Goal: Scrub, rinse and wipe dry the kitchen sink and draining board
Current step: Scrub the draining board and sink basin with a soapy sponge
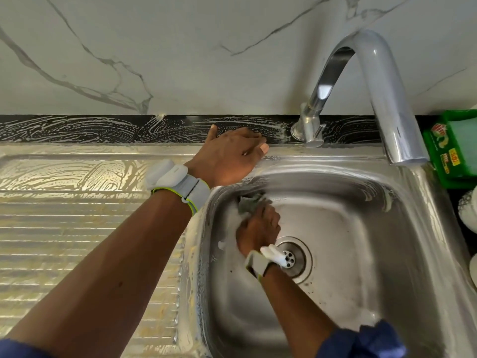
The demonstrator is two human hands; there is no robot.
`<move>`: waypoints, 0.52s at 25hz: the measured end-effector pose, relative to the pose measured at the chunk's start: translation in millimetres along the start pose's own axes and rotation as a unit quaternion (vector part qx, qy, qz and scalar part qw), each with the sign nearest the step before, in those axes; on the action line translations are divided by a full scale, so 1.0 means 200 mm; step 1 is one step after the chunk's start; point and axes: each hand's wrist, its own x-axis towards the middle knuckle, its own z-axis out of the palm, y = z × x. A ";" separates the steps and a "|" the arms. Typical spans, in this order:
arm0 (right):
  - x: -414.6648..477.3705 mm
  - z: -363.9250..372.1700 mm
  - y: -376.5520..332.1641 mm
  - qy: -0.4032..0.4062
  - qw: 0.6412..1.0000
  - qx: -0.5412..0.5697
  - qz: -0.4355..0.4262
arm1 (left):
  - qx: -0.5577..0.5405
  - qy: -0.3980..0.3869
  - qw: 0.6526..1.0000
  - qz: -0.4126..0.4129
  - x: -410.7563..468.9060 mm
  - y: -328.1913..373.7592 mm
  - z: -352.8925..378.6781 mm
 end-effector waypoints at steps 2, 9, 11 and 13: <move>0.08 -0.08 -0.21 -0.066 0.954 0.228 0.181 | -0.005 0.005 1.000 0.008 0.00 0.00 0.02; -0.43 -0.08 0.07 -0.275 0.897 0.077 -0.338 | -0.008 0.009 1.000 0.017 0.02 -0.01 0.01; -0.41 -0.06 0.30 -0.236 0.835 -0.109 -0.485 | -0.010 0.014 1.000 0.021 0.02 0.00 0.02; -0.33 -0.02 0.41 -0.187 0.750 -0.222 -0.595 | 0.000 0.012 1.000 0.017 0.01 0.01 0.02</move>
